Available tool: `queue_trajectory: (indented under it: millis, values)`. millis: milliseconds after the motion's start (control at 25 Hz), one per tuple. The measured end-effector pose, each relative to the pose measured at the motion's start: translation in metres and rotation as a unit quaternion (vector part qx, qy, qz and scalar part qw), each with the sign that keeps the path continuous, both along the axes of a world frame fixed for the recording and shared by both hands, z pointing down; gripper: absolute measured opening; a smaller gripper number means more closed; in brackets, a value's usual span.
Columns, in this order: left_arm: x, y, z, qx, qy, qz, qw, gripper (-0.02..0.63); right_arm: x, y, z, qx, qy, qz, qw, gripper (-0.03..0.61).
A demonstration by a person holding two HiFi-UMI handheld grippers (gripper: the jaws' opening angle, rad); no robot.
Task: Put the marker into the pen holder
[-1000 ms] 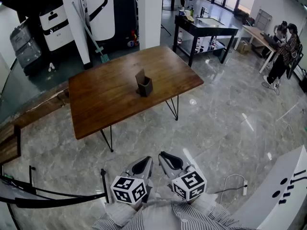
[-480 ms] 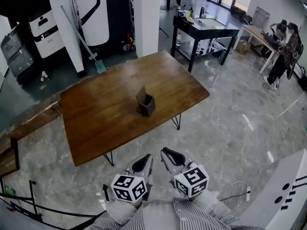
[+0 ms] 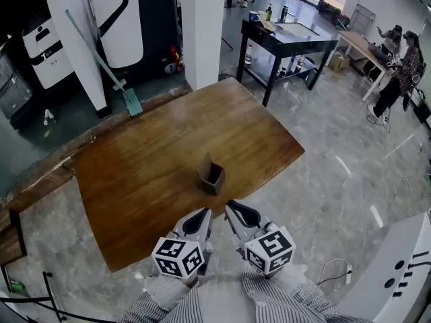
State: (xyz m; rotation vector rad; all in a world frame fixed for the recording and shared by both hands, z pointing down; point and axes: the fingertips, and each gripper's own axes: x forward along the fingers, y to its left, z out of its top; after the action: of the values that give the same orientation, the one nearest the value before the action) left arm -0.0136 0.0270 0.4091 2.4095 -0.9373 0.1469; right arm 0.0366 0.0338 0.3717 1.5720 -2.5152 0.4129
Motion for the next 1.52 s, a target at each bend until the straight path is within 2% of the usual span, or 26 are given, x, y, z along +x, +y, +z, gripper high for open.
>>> queue_trajectory:
  millis: [160, 360, 760, 880, 1160, 1520]
  values:
    - [0.006, -0.016, 0.008, -0.011, -0.002, 0.017, 0.9998, 0.008, 0.000, -0.023, 0.004, -0.014, -0.013, 0.001, 1.000, 0.038]
    - [0.008, -0.032, 0.017, -0.025, -0.006, 0.018, 0.9995, 0.008, 0.000, -0.039, 0.011, -0.020, -0.022, -0.015, 0.999, 0.037]
    - [0.004, -0.065, 0.014, -0.031, -0.003, -0.030, 0.9991, 0.008, 0.009, -0.073, 0.007, -0.018, -0.014, -0.034, 0.999, 0.038]
    - [0.004, -0.069, 0.017, -0.038, -0.003, -0.040, 0.9985, 0.008, 0.013, -0.082, 0.010, -0.029, -0.013, -0.040, 0.999, 0.037]
    - [0.001, -0.081, 0.033, -0.061, -0.005, -0.055, 0.9966, 0.008, 0.015, -0.106, 0.019, -0.044, -0.016, -0.045, 0.998, 0.037]
    - [0.004, -0.095, 0.042, -0.068, -0.004, -0.069, 0.9953, 0.008, 0.020, -0.144, 0.010, -0.032, -0.015, -0.048, 0.998, 0.037]
